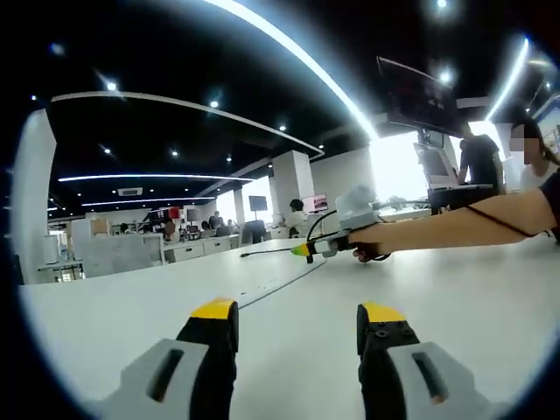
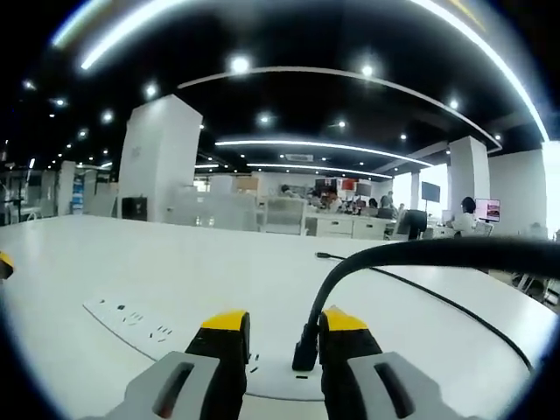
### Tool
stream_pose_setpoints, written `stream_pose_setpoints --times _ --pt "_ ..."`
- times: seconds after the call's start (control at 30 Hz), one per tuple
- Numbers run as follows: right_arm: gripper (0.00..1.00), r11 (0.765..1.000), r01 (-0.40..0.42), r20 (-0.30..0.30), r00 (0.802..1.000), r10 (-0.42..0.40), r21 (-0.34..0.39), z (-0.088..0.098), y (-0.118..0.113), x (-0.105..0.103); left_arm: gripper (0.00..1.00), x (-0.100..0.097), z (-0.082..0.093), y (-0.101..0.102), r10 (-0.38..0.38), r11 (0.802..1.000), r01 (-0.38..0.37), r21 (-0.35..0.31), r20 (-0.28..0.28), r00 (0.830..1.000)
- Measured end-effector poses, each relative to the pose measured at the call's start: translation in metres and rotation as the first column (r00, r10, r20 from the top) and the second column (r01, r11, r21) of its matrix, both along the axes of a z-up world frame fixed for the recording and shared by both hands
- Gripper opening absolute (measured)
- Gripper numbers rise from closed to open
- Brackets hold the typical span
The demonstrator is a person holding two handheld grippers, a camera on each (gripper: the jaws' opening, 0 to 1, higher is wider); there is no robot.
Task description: Locate the USB plug end of the data cable currently connected to the USB port on the desk. Grip the plug, withdraw it from the port, and place it onto the desktop.
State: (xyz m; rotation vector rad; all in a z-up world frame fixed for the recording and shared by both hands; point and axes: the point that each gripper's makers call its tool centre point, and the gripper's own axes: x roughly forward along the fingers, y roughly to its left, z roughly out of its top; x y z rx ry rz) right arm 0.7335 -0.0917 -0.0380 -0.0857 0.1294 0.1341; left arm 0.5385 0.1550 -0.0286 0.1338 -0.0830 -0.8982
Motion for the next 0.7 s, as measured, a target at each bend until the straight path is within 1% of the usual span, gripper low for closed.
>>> stream_pose_setpoints --times 0.27,0.7 --pt "0.25 1.000 0.015 0.002 1.000 -0.015 -0.013 0.0011 -0.0063 -0.0017 0.55 0.0000 -0.0004 -0.0013 -0.001 1.000 0.001 0.007 0.002 1.000" --pt "0.20 0.999 0.026 0.008 1.000 -0.025 -0.033 0.0007 -0.0087 -0.0035 0.54 -0.0004 -0.0012 -0.0015 -0.002 1.000 0.002 0.012 0.003 1.000"
